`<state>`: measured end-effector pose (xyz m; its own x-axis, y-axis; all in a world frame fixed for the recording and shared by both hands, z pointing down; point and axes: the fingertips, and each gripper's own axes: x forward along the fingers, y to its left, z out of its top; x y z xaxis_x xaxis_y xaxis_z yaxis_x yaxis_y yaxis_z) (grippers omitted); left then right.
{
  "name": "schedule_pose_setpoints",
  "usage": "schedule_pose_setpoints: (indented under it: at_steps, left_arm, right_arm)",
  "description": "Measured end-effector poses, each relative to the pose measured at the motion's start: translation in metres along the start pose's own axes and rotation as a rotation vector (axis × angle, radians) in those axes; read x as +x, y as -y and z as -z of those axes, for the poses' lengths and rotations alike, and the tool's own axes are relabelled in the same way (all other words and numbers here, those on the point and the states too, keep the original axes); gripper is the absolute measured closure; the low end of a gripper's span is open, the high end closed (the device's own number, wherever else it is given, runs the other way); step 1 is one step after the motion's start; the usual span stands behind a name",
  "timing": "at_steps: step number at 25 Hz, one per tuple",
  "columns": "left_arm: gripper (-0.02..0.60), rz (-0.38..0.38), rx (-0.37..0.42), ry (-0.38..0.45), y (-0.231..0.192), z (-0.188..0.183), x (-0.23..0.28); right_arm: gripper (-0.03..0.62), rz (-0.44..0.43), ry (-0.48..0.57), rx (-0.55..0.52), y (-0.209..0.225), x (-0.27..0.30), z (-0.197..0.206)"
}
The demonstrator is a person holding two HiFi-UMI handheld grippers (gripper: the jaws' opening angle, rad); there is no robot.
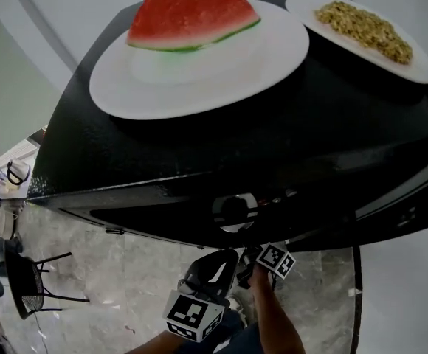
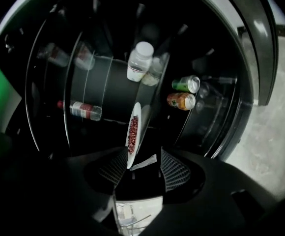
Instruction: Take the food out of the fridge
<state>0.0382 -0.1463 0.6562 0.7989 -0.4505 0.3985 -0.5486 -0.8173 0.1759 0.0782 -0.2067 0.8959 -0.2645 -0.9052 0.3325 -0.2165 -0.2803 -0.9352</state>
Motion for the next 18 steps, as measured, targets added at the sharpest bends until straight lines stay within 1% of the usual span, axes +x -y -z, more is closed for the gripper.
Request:
schedule_pose_setpoints:
  at_steps: [3, 6, 7, 8, 10, 11, 14, 18]
  left_arm:
    - [0.583, 0.000, 0.001, -0.015, -0.001, 0.009, 0.003]
    - [0.583, -0.005, 0.003, -0.014, -0.003, 0.011, 0.004]
    - [0.583, -0.010, 0.003, -0.015, -0.005, 0.011, 0.004]
    - [0.583, -0.015, 0.003, -0.016, -0.007, 0.011, 0.004]
    - [0.583, -0.022, 0.000, -0.017, -0.009, 0.012, 0.002]
    - [0.583, -0.025, 0.000, -0.019, -0.010, 0.012, 0.001]
    - [0.583, -0.033, -0.008, -0.021, -0.012, 0.013, -0.003]
    - [0.583, -0.039, -0.021, -0.023, -0.013, 0.013, -0.009]
  right_arm:
    - [0.413, -0.048, -0.011, 0.028, 0.000, 0.006, 0.004]
    - [0.418, -0.091, -0.017, 0.062, -0.005, 0.014, 0.002]
    - [0.444, -0.101, -0.016, 0.074, -0.006, 0.017, 0.001]
    - [0.493, -0.111, -0.013, 0.083, -0.008, 0.019, 0.000]
    - [0.558, -0.127, -0.005, 0.097, -0.012, 0.020, -0.002]
    - [0.569, -0.129, -0.001, 0.106, -0.013, 0.020, -0.002]
    - [0.577, -0.125, 0.004, 0.144, -0.012, 0.017, -0.001]
    - [0.579, -0.112, -0.004, 0.148, -0.010, 0.009, 0.002]
